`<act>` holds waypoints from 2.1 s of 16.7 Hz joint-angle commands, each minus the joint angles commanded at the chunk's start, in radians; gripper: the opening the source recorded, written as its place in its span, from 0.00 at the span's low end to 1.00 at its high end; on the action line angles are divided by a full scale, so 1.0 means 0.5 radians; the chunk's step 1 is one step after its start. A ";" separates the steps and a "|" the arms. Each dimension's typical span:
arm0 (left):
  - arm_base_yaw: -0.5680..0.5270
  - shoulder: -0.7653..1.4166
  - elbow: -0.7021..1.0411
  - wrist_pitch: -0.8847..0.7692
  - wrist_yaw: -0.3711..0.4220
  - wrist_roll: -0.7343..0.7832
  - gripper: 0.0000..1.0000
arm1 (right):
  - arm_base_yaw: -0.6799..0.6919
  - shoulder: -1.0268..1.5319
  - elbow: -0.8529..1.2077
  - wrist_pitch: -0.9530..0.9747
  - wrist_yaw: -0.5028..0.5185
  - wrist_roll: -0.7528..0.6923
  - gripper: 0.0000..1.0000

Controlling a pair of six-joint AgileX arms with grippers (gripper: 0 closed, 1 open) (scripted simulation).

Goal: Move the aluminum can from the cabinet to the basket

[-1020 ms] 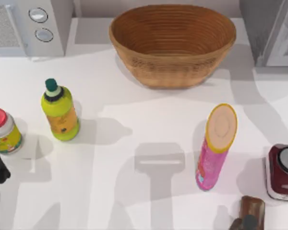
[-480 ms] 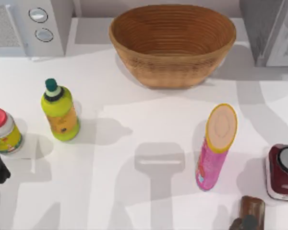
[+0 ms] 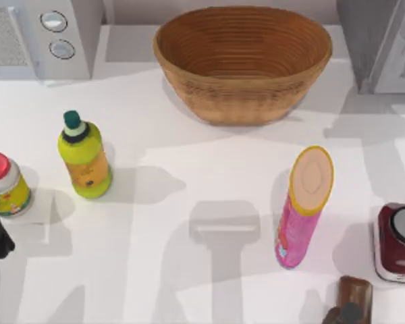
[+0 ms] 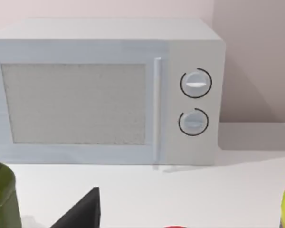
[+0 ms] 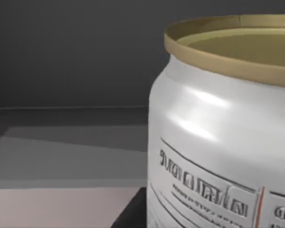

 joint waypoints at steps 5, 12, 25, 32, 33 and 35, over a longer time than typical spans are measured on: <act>0.000 0.000 0.000 0.000 0.000 0.000 1.00 | -0.239 -0.637 -1.154 0.338 -0.251 -0.009 0.00; 0.000 0.000 0.000 0.000 0.000 0.000 1.00 | -0.601 -1.528 -2.672 0.835 -0.634 -0.019 0.00; 0.000 0.000 0.000 0.000 0.000 0.000 1.00 | -0.809 -1.966 -3.223 1.138 -0.858 -0.022 0.00; 0.000 0.000 0.000 0.000 0.000 0.000 1.00 | -0.560 -1.240 -2.691 1.387 -0.600 -0.015 0.00; 0.000 0.000 0.000 0.000 0.000 0.000 1.00 | -0.504 -1.064 -2.573 1.443 -0.542 -0.013 0.00; 0.000 0.000 0.000 0.000 0.000 0.000 1.00 | -0.384 -0.681 -2.317 1.563 -0.418 -0.010 0.00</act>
